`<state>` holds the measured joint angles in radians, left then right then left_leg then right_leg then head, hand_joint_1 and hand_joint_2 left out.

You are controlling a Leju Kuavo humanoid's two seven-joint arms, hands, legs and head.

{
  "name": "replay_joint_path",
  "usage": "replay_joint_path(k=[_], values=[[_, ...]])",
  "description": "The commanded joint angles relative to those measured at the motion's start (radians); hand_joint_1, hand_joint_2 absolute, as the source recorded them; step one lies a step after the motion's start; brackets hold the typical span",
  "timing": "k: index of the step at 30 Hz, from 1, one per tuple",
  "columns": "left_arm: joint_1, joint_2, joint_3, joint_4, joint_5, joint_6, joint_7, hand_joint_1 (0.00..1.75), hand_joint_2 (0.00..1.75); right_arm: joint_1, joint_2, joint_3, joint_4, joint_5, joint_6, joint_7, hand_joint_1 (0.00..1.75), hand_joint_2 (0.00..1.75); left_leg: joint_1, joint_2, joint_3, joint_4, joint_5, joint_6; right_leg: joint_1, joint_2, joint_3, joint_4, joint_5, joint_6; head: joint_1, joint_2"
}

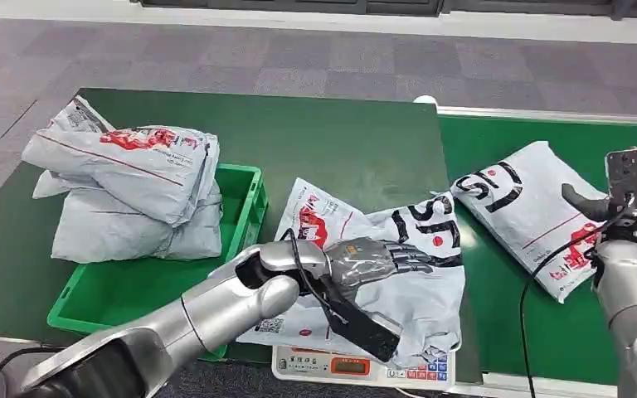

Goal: Moved the parcel from conveyor to table for the left to box.

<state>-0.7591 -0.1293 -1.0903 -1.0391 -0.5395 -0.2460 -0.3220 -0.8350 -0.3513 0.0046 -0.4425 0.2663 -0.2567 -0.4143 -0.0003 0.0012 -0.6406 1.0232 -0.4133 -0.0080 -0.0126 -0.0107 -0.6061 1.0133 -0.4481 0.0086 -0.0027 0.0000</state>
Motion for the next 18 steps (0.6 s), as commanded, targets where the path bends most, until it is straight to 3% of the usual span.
replay_joint_path(k=[1,11,18], values=[[0.017,-0.009,-0.105,0.154,-0.054,0.087,-0.020,0.00,1.75,-0.013,0.042,-0.077,0.011,0.018,-0.003,0.006,0.00,1.75,0.000,0.001,0.004,-0.002,-0.001,0.000,0.000,0.002,0.004,-0.002,0.000,0.000,0.000,0.000],[0.019,-0.061,-0.149,0.335,-0.206,0.235,-0.053,0.00,1.75,0.040,0.009,-0.118,-0.009,0.004,0.018,-0.029,0.00,1.75,0.000,-0.001,0.004,-0.002,-0.001,0.000,-0.001,0.000,0.005,-0.003,0.000,0.000,0.000,0.000],[0.024,-0.076,-0.159,0.385,-0.238,0.261,-0.061,0.00,1.75,0.039,0.004,-0.120,0.000,0.006,0.017,-0.035,0.00,1.75,0.000,0.000,0.003,-0.002,0.000,0.000,-0.001,0.001,0.004,-0.002,0.000,0.000,0.000,0.000]])
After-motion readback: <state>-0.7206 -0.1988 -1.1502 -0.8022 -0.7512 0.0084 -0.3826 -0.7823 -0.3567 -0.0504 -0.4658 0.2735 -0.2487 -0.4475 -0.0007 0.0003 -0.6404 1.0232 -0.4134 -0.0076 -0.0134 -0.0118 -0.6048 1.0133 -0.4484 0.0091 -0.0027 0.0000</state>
